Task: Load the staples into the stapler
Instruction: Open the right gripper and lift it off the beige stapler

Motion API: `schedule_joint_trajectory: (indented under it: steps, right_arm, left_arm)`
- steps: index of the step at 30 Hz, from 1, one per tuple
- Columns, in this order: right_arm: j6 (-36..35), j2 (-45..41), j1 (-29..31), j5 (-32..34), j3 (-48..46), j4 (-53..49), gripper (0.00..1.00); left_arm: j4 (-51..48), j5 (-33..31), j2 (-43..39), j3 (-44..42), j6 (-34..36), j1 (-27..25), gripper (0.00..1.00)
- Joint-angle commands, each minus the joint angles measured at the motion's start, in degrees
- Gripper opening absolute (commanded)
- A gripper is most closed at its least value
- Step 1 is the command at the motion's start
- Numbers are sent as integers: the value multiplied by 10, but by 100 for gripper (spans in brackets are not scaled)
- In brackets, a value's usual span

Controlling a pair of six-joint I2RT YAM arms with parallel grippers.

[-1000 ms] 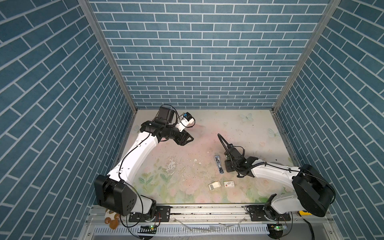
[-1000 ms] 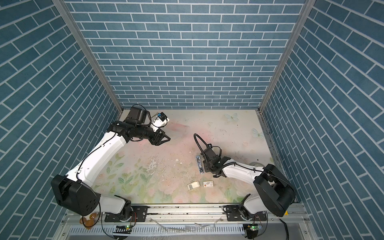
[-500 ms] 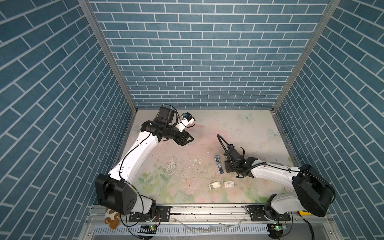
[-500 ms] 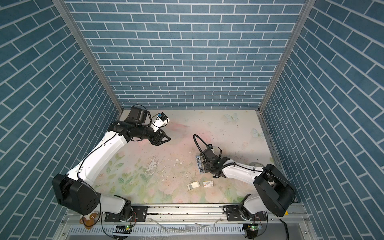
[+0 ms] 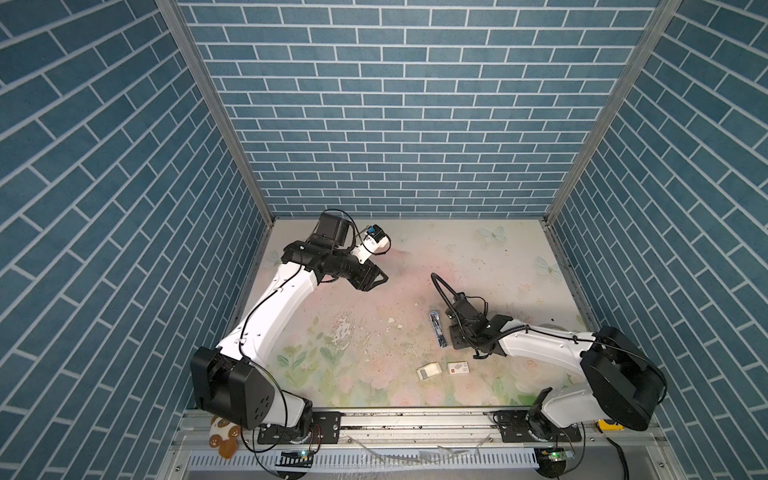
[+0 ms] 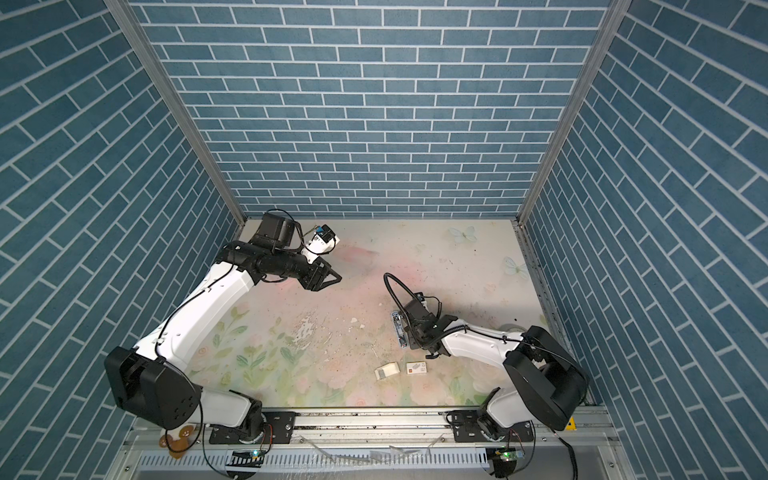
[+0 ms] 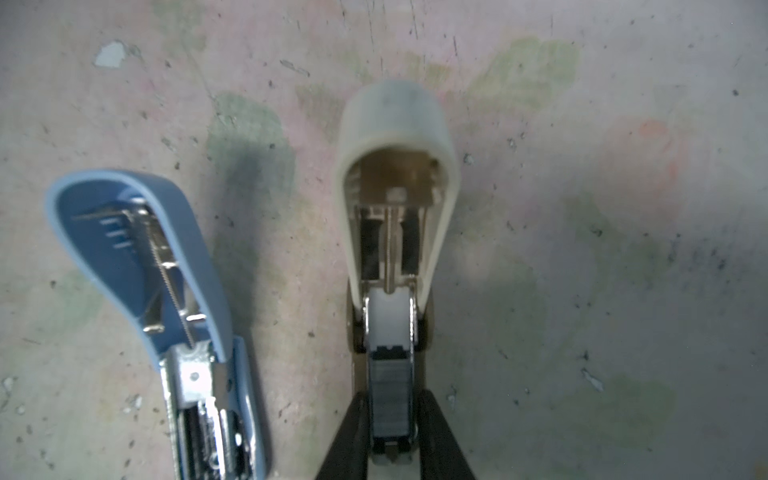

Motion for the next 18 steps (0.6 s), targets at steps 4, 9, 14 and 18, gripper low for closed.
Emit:
schedule_joint_trajectory:
  steps: [4, 9, 14, 18]
  right_arm:
    - [15, 8, 4, 6, 1, -27, 27]
    - [2, -6, 3, 11, 16, -38, 30]
    - [-11, -37, 3, 17, 46, -80, 32]
    - [-18, -66, 4, 5, 59, -110, 33]
  left_arm:
    - [-6, 7, 4, 13, -1, 0, 62]
    - [-6, 5, 2, 14, 1, 0, 62]
    - [-9, 3, -2, 18, 2, 0, 62]
    - [-11, 1, -9, 17, 3, 0, 62]
